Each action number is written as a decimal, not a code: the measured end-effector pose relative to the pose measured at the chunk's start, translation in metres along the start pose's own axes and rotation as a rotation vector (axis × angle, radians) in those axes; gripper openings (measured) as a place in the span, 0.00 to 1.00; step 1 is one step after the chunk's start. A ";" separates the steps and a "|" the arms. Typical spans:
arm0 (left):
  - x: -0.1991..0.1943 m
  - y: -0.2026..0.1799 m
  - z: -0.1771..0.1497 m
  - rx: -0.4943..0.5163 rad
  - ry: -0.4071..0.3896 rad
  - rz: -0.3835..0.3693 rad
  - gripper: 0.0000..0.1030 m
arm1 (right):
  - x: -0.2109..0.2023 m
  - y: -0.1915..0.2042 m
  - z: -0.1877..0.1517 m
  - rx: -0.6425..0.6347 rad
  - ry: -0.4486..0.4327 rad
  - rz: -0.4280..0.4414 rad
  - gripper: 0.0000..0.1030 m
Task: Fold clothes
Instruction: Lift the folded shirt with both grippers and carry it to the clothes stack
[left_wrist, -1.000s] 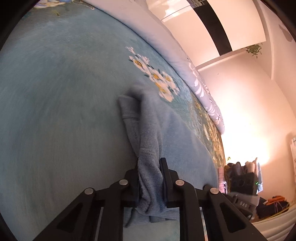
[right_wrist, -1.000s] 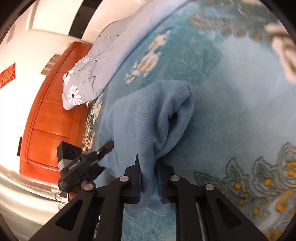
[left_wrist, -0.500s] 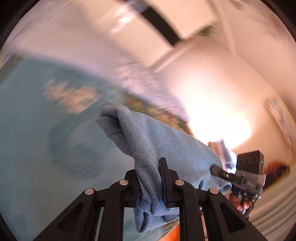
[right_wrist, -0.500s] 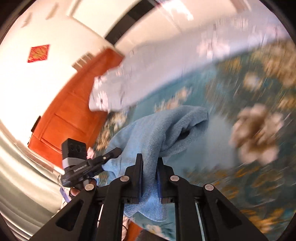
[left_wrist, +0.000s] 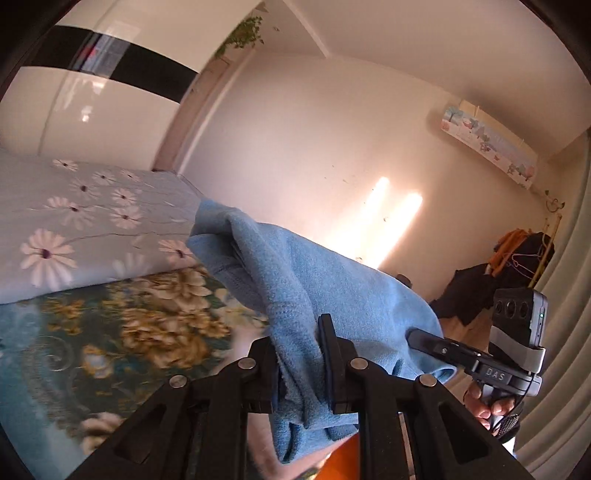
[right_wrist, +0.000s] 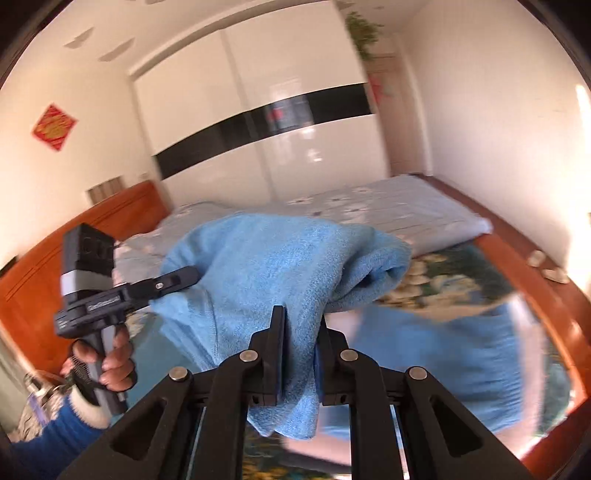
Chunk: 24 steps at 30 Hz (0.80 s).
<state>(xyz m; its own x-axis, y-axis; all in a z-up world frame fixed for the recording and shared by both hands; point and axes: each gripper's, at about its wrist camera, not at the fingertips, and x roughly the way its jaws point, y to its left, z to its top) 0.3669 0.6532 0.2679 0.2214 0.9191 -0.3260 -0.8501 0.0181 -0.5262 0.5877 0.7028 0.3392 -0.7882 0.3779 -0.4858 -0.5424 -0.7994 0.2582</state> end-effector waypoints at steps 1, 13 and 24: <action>0.017 -0.007 -0.003 -0.002 0.014 -0.010 0.18 | -0.003 -0.015 0.004 0.019 0.002 -0.031 0.13; 0.112 0.012 -0.084 0.025 0.207 0.015 0.20 | 0.017 -0.155 -0.057 0.131 0.093 -0.144 0.15; 0.078 -0.012 -0.080 0.045 0.195 0.009 0.38 | 0.004 -0.164 -0.072 0.156 0.029 -0.186 0.29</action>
<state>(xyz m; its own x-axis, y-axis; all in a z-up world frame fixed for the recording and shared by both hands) 0.4331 0.6927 0.1859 0.2984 0.8259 -0.4783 -0.8720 0.0322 -0.4885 0.6945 0.8021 0.2340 -0.6632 0.4963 -0.5602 -0.7174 -0.6350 0.2866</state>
